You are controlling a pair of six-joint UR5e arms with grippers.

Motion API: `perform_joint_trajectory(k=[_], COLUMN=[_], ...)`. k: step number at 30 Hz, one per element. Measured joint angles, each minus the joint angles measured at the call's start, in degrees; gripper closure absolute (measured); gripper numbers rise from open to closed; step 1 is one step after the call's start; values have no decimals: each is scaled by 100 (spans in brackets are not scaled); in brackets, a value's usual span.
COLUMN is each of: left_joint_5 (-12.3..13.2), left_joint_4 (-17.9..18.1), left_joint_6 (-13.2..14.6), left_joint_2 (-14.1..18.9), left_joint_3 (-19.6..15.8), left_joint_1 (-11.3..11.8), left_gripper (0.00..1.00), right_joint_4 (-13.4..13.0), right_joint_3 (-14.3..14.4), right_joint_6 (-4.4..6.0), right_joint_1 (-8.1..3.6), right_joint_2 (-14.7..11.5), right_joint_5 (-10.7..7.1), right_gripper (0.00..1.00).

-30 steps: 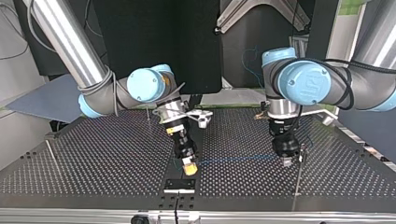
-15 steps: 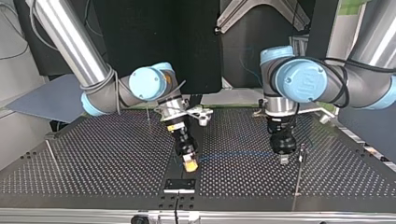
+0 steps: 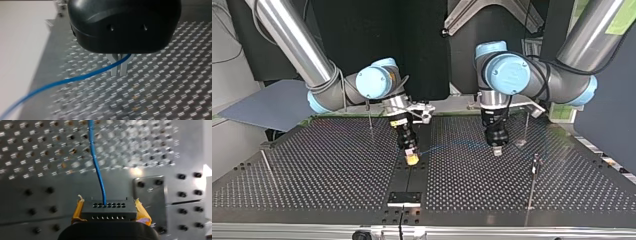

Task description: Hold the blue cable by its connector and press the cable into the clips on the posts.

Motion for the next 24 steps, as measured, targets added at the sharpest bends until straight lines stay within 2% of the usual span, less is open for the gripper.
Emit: perform_joint_trajectory(k=[5, 10, 16, 24], left_joint_5=[-208, -423, -718, -811], left_joint_4=[219, 438, 738, 1148], left_joint_6=[2, -33, -60, -70], left_joint_2=[-213, -430, -731, -1140], left_joint_3=[-218, -414, -638, -844], left_joint_1=[-213, -430, -732, -1141], left_gripper=[100, 100, 100, 100], right_joint_4=[-84, -308, -589, -987], right_joint_3=[235, 493, 777, 1176], right_joint_6=[-33, -28, -20, 8], right_joint_1=[-9, -27, -50, -50], right_joint_2=[0, 0, 3, 34], right_joint_5=[142, 273, 531, 863], right_gripper=[100, 100, 100, 100])
